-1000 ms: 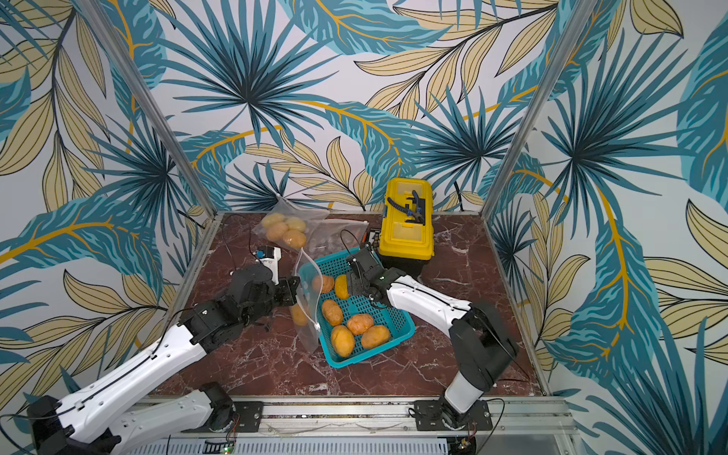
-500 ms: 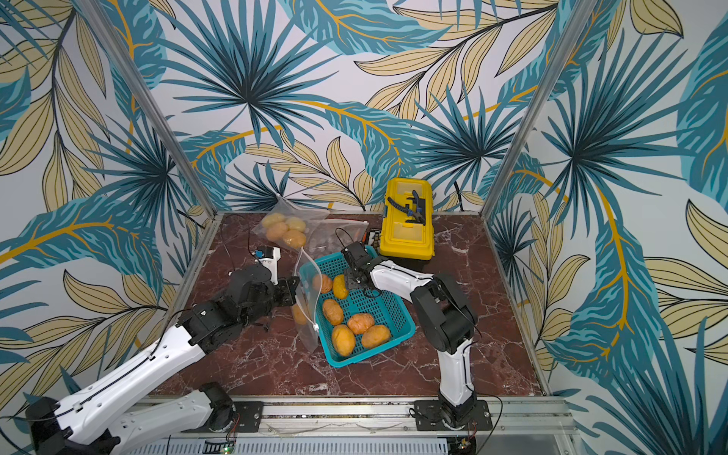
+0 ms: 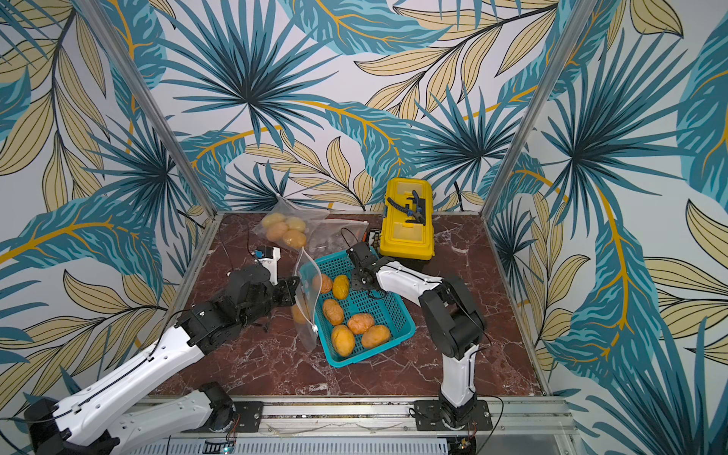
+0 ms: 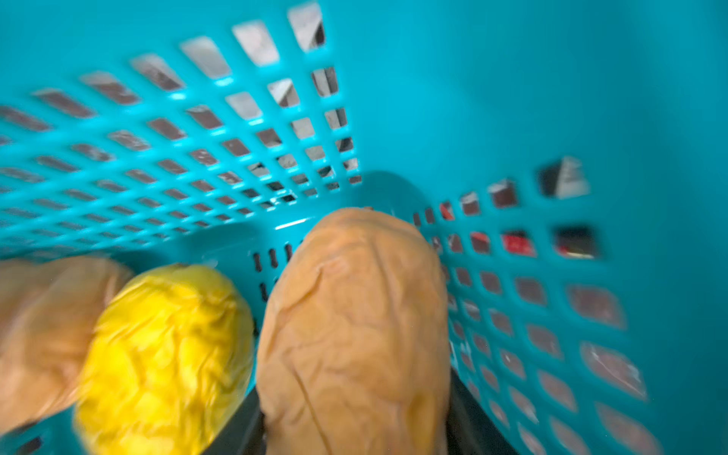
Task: Put the potatoes into a zipper bag and zip it
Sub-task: Pick up the potato from the basket, then place the potato into the zipper food storage bag.
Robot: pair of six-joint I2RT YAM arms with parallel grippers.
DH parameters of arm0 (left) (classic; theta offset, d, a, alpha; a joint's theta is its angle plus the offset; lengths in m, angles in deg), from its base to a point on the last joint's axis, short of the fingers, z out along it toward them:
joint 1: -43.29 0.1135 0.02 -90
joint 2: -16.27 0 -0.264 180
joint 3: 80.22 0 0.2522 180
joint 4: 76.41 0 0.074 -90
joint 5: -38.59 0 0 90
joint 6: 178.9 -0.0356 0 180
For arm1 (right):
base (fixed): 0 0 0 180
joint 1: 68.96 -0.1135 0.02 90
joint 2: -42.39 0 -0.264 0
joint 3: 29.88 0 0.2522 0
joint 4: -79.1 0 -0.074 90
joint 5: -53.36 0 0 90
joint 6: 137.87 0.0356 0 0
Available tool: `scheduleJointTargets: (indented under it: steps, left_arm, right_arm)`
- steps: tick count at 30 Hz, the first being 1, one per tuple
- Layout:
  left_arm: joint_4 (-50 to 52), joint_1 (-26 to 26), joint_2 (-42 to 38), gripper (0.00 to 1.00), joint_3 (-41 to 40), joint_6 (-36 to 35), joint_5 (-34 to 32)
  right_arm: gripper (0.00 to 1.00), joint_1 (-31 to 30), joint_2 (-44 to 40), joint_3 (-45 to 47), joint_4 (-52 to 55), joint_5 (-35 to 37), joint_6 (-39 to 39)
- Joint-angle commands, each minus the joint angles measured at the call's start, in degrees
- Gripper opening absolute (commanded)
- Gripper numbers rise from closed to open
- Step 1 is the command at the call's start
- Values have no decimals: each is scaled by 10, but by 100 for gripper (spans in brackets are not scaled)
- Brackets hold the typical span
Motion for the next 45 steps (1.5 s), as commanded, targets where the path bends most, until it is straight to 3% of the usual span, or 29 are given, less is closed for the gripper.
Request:
scheduleJointTargets:
  steps: [1,12,24,33,45]
  left_arm:
    - [-1,3,-7,0,3,-15,14]
    - [-21,-7,19,0,13,-42,60]
    - [-22,-23,60,0,34,-50,60]
    - [-24,-24,64,0,34,-51,60]
    - [-24,-25,55,0,30,-49,57]
  right_arm:
    - [37,0,-67,33,6,-14,12]
    - [30,-9,-266,139,-15,-55,30]
    - [28,-67,-385,144,-22,-97,33]
    - [27,-159,-343,60,-13,-92,12]
    - [24,-189,-242,-3,-23,-111,17]
